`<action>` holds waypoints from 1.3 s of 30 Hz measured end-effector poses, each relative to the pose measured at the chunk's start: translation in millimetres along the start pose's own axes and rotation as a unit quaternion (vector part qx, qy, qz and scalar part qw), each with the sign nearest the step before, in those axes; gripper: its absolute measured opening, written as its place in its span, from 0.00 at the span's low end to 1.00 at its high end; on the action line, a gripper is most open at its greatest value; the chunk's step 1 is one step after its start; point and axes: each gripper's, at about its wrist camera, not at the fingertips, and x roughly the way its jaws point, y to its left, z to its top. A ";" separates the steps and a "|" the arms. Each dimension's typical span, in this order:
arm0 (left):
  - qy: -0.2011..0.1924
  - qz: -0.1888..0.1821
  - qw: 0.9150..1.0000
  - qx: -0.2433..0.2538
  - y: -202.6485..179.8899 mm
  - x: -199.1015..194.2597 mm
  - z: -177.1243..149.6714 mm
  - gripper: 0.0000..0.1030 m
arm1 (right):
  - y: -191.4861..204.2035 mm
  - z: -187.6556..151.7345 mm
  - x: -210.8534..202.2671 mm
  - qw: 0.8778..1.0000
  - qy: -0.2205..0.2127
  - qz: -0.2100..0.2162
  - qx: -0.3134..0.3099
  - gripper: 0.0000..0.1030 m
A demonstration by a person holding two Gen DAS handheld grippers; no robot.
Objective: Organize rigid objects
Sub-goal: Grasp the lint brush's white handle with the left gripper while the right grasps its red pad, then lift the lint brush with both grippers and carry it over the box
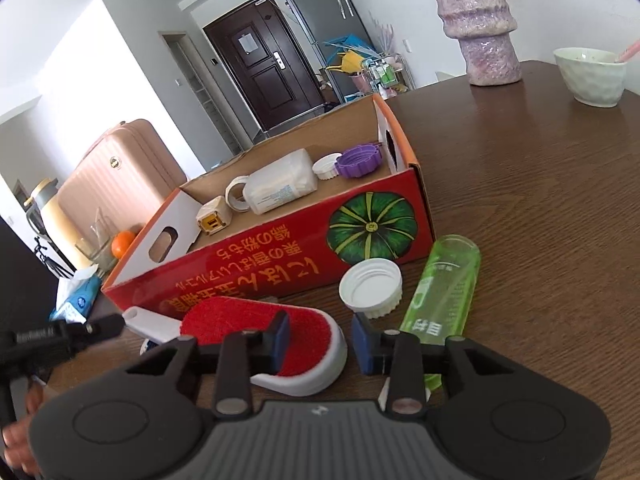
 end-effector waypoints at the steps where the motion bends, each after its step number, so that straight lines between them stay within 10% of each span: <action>1: 0.007 -0.002 1.000 -0.006 3.5 2.6 2.9 0.12 | 0.2 0.0 -0.5 1.000 -0.001 -0.002 -0.003 0.35; 19: 0.029 -0.017 0.999 -0.019 9.2 9.6 -0.6 0.14 | -3.2 13.5 3.0 0.999 0.034 -0.015 0.037 0.42; 30: 0.037 -0.030 0.999 -0.010 3.4 -0.1 -18.3 0.14 | -3.6 18.7 6.4 0.995 0.085 -0.030 0.040 0.63; 39: -0.027 -0.027 0.999 0.009 -16.0 -56.2 -31.7 0.14 | -2.9 12.1 -15.5 0.996 0.064 -0.008 0.069 0.58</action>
